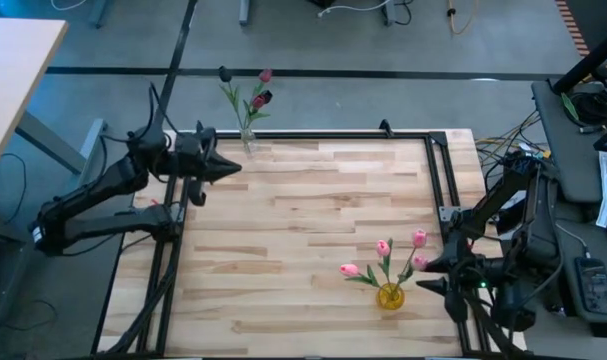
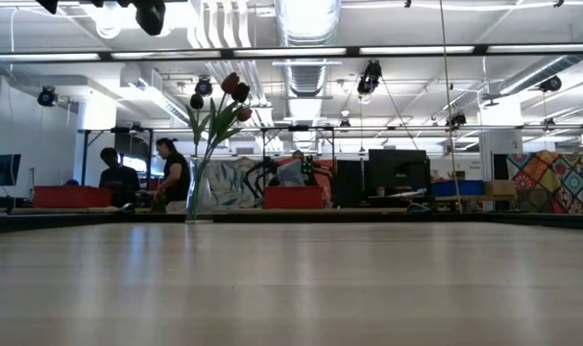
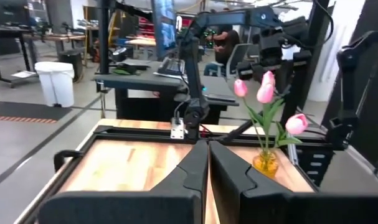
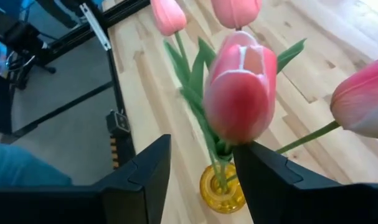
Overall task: Sort flowers into vase by color
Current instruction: Put the yellow-pink flower into the yellow flower vase, then return to Home Position
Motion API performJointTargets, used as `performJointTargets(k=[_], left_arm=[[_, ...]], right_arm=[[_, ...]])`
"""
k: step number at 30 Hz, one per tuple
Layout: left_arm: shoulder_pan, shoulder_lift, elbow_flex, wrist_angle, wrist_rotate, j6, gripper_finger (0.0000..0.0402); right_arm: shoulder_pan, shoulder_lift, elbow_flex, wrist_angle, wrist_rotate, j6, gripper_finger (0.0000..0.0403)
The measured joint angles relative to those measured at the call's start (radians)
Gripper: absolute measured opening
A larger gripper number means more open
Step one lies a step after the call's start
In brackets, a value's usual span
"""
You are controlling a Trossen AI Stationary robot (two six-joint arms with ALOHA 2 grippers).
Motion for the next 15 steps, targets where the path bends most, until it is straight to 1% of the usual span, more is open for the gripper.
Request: performJointTargets(k=[3, 7, 9, 12, 15], left_arm=[[-0.027, 0.000, -0.005, -0.003, -0.014, 0.001, 0.0000], [-0.053, -0.001, -0.005, -0.007, -0.014, -0.006, 0.0000], [-0.063, -0.002, -0.005, -0.007, -0.014, -0.003, 0.0000], [-0.079, -0.001, -0.006, -0.021, -0.014, 0.008, 0.0000], [-0.105, 0.000, -0.018, -0.019, -0.017, 0.010, 0.0000]], right_arm=[[0.000, 0.000, 0.014, 0.000, -0.014, -0.005, 0.0168], [0.000, 0.000, 0.029, 0.000, -0.083, -0.001, 0.0169], [0.005, 0.000, 0.038, 0.004, -0.098, 0.009, 0.0168], [0.011, 0.000, 0.063, 0.006, -0.127, 0.005, 0.0163], [0.012, 0.000, 0.095, 0.007, -0.130, -0.040, 0.0149]])
